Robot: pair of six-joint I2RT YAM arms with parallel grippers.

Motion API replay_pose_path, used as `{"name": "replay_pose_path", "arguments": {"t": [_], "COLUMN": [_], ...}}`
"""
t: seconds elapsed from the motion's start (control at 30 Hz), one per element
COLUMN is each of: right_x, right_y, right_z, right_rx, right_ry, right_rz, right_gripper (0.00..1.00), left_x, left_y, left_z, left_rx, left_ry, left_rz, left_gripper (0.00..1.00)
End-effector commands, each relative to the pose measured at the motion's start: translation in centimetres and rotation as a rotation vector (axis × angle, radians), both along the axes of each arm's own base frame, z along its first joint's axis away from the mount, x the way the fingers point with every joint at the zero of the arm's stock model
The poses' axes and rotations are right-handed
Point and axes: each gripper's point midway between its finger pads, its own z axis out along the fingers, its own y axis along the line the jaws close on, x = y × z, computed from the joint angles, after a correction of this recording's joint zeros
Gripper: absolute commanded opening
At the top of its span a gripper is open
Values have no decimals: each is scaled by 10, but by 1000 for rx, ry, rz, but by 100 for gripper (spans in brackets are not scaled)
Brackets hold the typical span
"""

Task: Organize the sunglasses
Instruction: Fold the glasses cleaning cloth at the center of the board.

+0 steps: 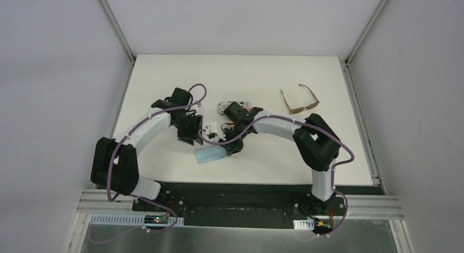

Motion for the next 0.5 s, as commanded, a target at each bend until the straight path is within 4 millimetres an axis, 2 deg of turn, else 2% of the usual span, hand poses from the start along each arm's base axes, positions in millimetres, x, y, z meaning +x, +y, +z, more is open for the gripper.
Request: {"name": "replay_pose_path", "arguments": {"t": [0.0,0.17,0.3,0.47], "right_x": [24,45,48,48], "right_y": [12,14,17,21], "right_z": [55,52,45,38], "right_rx": [147,160,152,147], "right_ry": [-43,-30,-18,20], "right_rz": [-18,-54,-54,-51], "right_gripper": [25,33,41,42], "left_x": [23,31,31,32], "left_y": [11,13,14,15], "left_z": [9,1,-6,-14], "left_rx": [11,26,33,32], "left_ry": [-92,-102,-98,-78], "left_rz": [40,59,66,100], "left_gripper": [47,53,54,54]}}
